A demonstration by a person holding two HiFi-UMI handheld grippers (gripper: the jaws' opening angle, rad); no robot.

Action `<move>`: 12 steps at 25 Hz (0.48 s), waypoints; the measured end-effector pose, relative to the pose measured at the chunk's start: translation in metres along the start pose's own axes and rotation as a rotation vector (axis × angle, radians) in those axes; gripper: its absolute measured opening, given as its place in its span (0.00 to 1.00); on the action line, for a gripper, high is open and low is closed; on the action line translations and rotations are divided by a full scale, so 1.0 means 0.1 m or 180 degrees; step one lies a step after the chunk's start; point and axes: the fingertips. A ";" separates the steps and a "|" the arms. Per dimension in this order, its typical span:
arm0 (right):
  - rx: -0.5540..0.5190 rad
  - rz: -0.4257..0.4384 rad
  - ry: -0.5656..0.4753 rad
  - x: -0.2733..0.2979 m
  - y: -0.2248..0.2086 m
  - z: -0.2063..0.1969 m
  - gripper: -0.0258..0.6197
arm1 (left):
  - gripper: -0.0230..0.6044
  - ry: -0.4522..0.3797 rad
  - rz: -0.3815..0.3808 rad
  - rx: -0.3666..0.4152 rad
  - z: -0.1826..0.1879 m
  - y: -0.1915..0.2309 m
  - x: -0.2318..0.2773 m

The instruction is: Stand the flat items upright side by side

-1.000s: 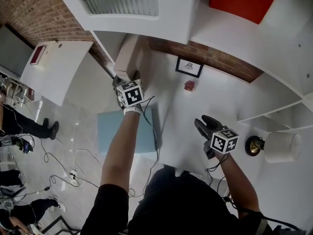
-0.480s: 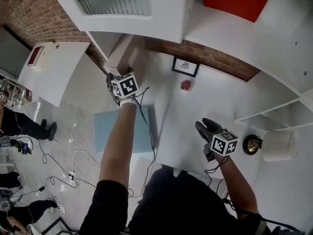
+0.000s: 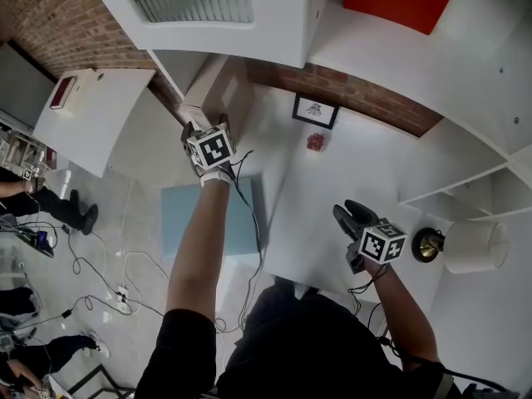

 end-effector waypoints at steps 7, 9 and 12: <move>-0.0039 0.0219 -0.0020 0.03 0.16 0.04 0.31 | 0.60 -0.0215 -0.0397 -0.0309 -0.21 -0.12 -0.76; -0.0092 0.0324 -0.0004 0.04 0.26 0.02 0.30 | 0.60 -0.0325 -0.0452 -0.0305 -0.22 -0.13 -1.07; -0.0165 0.0515 0.0034 0.04 0.47 -0.05 0.30 | 0.60 -0.0470 -0.0464 -0.0260 -0.25 -0.13 -1.58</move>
Point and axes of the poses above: the fingertips, and each gripper's own axes: x forward along the fingers, y to its left, z out of its top, and after that the axes turned 4 degrees about -z, right-handed
